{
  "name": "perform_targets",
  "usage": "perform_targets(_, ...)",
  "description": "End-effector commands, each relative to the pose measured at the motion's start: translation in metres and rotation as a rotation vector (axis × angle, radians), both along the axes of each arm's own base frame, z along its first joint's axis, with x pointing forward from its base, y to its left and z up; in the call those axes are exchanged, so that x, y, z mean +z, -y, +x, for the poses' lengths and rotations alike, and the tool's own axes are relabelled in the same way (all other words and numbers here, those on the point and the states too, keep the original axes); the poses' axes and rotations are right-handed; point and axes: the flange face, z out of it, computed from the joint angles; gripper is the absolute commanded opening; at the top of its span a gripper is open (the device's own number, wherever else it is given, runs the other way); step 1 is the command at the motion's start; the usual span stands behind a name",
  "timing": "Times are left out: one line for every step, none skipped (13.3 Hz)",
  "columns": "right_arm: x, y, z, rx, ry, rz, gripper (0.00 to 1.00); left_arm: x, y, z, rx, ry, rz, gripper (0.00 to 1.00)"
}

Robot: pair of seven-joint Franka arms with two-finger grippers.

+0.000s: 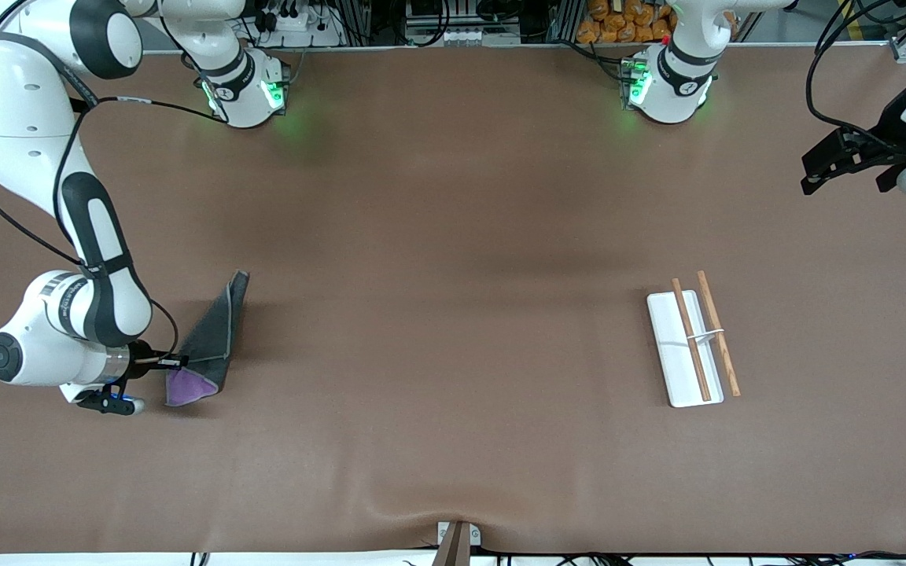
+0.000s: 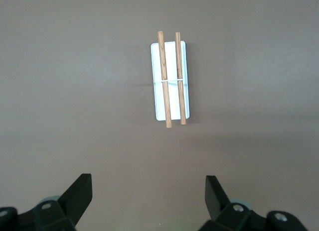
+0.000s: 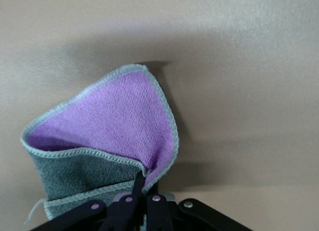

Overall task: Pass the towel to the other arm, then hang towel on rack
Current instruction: 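Close the right gripper on the grey towel's tip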

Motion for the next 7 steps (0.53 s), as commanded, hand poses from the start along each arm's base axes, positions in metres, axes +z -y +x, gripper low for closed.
perform_targets(0.035, 0.003, 0.005, 0.062, 0.036, 0.029, 0.0, 0.003, -0.006, 0.001, -0.002, 0.01, -0.014, 1.0)
perform_targets(0.046, 0.004, 0.006, 0.099, 0.058, 0.032, 0.0, 0.003, -0.007, 0.001, 0.0, 0.01, -0.014, 1.0)
perform_targets(0.057, 0.004, 0.008, 0.118, 0.076, 0.032, 0.0, 0.003, -0.007, 0.001, 0.0, 0.01, -0.014, 1.0)
perform_targets(0.066, 0.004, 0.009, 0.12, 0.09, 0.029, 0.0, 0.003, -0.007, 0.001, 0.0, 0.01, -0.014, 1.0)
perform_targets(0.078, 0.005, 0.01, 0.131, 0.109, 0.028, 0.0, 0.003, -0.009, 0.001, 0.004, 0.01, -0.014, 1.0)
perform_targets(0.089, 0.003, 0.01, 0.14, 0.115, 0.029, 0.0, 0.003, -0.01, 0.001, 0.006, 0.01, -0.014, 1.0)
perform_targets(0.103, 0.0, 0.01, 0.146, 0.119, 0.031, 0.0, 0.003, -0.01, 0.001, 0.006, 0.01, -0.014, 1.0)
